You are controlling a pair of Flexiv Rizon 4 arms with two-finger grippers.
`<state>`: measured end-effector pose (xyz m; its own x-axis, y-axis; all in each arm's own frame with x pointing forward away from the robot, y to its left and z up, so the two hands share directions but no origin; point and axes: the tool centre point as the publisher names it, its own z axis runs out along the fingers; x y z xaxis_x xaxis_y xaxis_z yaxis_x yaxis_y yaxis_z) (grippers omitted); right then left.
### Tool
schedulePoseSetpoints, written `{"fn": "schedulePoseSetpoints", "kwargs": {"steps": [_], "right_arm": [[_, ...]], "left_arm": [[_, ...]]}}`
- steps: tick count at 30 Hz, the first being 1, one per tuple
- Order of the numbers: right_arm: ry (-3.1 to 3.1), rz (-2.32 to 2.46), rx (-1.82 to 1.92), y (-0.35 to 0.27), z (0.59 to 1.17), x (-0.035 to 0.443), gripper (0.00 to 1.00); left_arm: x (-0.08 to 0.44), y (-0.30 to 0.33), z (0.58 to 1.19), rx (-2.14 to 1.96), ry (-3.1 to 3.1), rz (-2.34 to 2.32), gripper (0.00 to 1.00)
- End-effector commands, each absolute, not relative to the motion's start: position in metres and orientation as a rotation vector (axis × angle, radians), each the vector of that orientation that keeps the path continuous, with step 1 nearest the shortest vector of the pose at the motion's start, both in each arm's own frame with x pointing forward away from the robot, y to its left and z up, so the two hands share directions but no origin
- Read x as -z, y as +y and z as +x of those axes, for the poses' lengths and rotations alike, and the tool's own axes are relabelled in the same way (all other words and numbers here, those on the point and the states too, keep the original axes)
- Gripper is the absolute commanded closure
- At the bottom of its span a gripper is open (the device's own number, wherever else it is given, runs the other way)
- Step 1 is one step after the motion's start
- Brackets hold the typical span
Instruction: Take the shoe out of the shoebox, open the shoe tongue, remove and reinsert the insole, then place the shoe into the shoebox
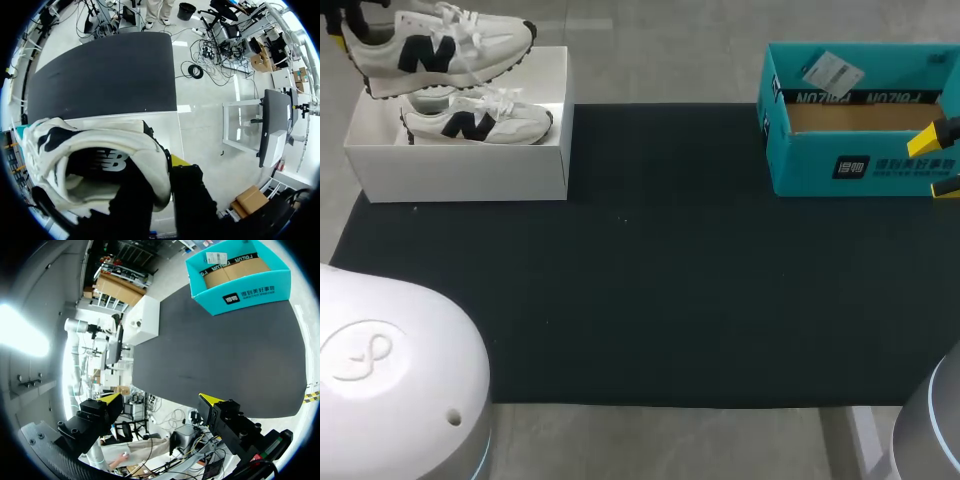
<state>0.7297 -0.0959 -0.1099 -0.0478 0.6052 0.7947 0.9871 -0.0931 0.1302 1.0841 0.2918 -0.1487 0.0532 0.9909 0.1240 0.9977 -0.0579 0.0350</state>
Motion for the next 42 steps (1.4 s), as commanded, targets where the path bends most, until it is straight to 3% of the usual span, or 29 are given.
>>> {"fn": "schedulePoseSetpoints", "kwargs": {"steps": [1, 11, 22, 42], "right_arm": [[-1.686, -1.737, 1.002, -0.096, 0.729, 0.110, 0.00], [-1.686, -1.737, 1.002, -0.096, 0.729, 0.110, 0.00], [-1.686, -1.737, 1.002, -0.096, 0.729, 0.110, 0.00], [-1.686, -1.737, 1.002, -0.096, 0.729, 0.110, 0.00]], "left_arm": [[0.147, 0.291, 1.082, 0.182, -2.114, -2.237, 1.00], [0.143, 0.291, 1.072, 0.154, -2.144, -2.282, 1.00], [0.115, 0.240, 1.016, 0.216, -2.167, -2.149, 1.00], [0.093, 0.116, 0.961, 0.365, -1.958, -2.372, 1.00]]}}
